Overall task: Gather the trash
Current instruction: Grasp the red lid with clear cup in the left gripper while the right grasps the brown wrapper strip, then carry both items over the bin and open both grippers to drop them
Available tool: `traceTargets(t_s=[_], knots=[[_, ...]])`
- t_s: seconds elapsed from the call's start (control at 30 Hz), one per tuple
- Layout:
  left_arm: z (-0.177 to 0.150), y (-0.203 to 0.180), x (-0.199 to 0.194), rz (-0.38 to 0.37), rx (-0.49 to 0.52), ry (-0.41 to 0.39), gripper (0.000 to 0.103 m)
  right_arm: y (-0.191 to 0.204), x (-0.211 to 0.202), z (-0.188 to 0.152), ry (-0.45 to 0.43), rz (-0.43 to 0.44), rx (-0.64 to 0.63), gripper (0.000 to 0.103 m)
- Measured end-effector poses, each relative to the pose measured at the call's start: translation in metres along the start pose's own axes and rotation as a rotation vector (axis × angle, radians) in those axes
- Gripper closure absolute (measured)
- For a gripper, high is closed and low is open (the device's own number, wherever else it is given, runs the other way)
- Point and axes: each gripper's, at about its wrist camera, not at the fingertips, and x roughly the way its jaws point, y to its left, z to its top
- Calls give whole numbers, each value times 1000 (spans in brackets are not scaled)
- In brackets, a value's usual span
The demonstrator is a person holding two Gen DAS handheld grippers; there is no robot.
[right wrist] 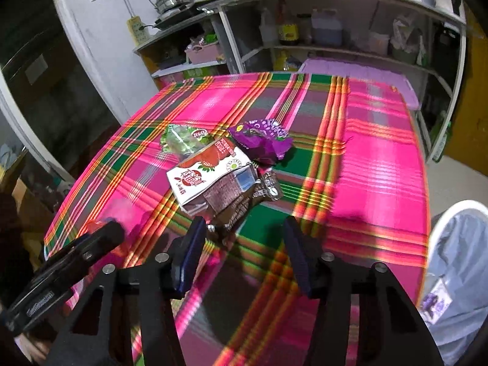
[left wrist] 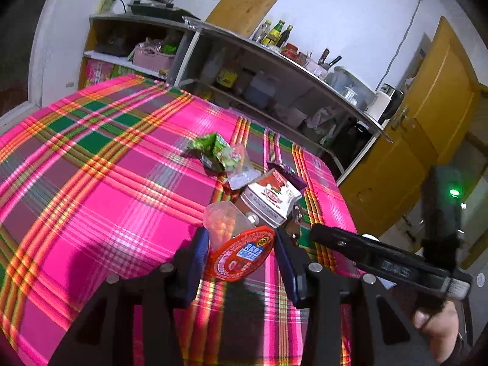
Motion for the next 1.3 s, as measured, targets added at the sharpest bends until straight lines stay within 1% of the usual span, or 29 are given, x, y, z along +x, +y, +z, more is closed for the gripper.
traceTargets(t_s=[0.2, 0.27, 0.33, 0.37, 0.47, 0.63, 0.87, 1.1, 1.3], knots=[[3, 12, -6, 6, -12, -12, 59, 4, 23, 4, 30, 22, 23, 58], [3, 13, -6, 8, -16, -11, 59, 4, 28, 4, 36, 20, 25, 74], [3, 14, -6, 8, -17, -9, 59, 3, 30, 3, 32, 5, 24, 80], [3, 14, -6, 8, -17, -9, 59, 2, 29, 2, 30, 11, 30, 83], [2, 13, -5, 8, -11, -7, 59, -2, 26, 0, 24, 11, 42, 85], [0, 7, -5, 7, 21, -6, 59, -7, 13, -8, 17, 19, 46, 86], [-12, -8, -8, 7, 67, 4, 59, -10, -25, -29, -17, 23, 22, 86], [-32, -37, -18, -16, 127, 25, 59, -22, -66, -54, -54, 4, 21, 85], [-42, -75, -24, -61, 193, 44, 59, -50, -103, -79, -85, -10, 80, 86]])
